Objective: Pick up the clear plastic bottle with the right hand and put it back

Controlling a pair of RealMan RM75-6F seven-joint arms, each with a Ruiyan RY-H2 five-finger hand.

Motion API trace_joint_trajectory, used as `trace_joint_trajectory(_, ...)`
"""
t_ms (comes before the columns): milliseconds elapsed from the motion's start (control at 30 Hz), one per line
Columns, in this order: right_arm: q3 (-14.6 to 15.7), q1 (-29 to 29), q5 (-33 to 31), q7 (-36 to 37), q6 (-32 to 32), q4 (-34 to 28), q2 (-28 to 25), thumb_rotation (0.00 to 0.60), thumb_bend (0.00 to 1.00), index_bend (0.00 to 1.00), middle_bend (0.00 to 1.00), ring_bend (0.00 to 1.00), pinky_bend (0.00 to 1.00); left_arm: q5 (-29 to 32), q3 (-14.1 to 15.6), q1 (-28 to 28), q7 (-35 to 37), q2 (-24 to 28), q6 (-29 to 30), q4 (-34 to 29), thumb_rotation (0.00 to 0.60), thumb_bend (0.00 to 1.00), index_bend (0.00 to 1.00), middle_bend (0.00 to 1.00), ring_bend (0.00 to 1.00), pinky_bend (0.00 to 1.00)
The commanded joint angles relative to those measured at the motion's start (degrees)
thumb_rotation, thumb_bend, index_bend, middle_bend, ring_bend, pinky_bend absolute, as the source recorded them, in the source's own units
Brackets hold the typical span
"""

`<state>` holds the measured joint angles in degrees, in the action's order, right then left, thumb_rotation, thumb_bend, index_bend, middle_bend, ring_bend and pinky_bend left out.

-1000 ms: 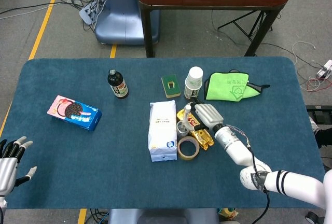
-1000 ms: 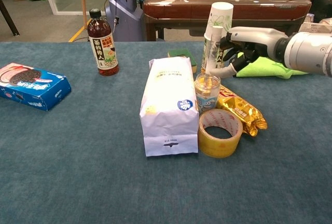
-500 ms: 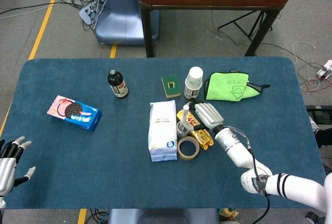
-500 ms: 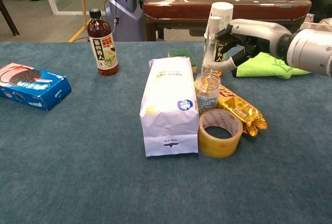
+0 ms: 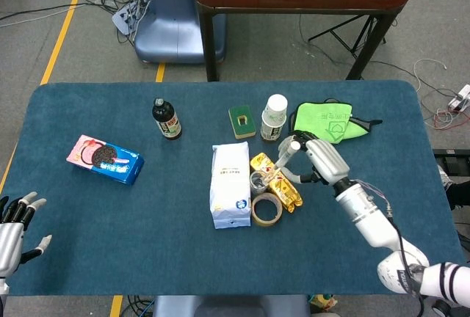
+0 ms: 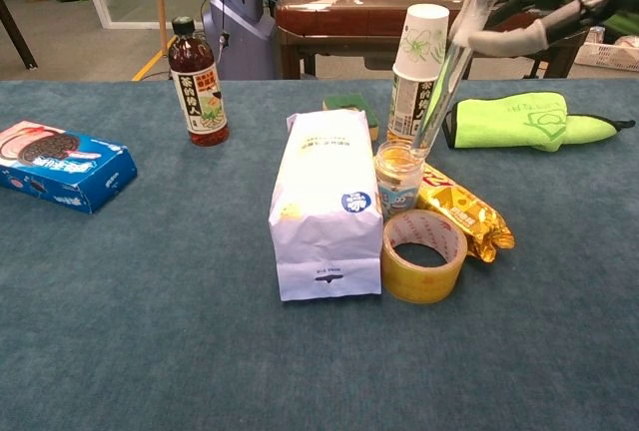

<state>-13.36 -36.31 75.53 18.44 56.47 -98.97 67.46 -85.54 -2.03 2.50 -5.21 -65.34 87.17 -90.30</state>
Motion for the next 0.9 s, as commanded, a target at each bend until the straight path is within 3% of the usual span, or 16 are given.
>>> trace_joint_trajectory(33,0.28,2.59,0.87,3.46,1.22,-3.02,-4.97,0.6,0.59,0.61,0.38,0.18,0.15,-0.19,-0.09,0.23,-0.15,-0.07,-0.14,-0.17,0.6,0.27,0.21,0.12,0.11,0.0)
trace_joint_trajectory(200,1.13,4.62,1.38,3.42,2.23,-3.44,-8.8,0.6,0.59,0.61,0.38,0.18,0.15,-0.68,-0.05,0.76,-0.71,-0.28,-0.6,-0.61,0.6,0.27,0.21,0.12,0.11,0.0)
trace_joint_trajectory(367,2.56,6.1,0.02,-10.17,5.42,-1.61,-9.17,0.6,0.59,0.62,0.38,0.18,0.15,-0.98,0.06,0.94,-1.29,-0.42,-0.66,-1.08,0.6,0.27,0.21,0.12,0.11,0.0)
trace_joint_trajectory(500,3.06,6.35,-2.48,-14.56,5.24,-1.54,-8.02,0.6,0.59,0.62,0.38,0.19,0.15,-1.03,0.18,1.02,-1.67,-0.53,-0.8,-1.33,0.6,0.27,0.21,0.12,0.11,0.0)
trace_joint_trajectory(600,2.66,6.29,-2.85,-9.35,3.55,-2.28,-7.4,0.6,0.59,0.62,0.39,0.2,0.15,-1.09,0.27,1.03,-1.76,-0.54,-0.84,-1.51,0.6,0.27,0.21,0.12,0.11,0.0)
trace_joint_trajectory(767,2.1,6.26,1.31,7.4,0.65,-1.18,-6.7,0.6,0.59,0.63,0.41,0.24,0.17,-1.0,0.44,0.85,-1.75,-0.49,-0.71,-1.49,0.6,0.27,0.21,0.12,0.11,0.0)
trace_joint_trajectory(900,3.24,6.3,5.34,10.9,0.89,2.48,-5.95,0.6,0.59,0.64,0.42,0.26,0.17,-0.83,0.53,0.68,-1.61,-0.44,-0.66,-1.42,0.6,0.27,0.21,0.12,0.11,0.0)
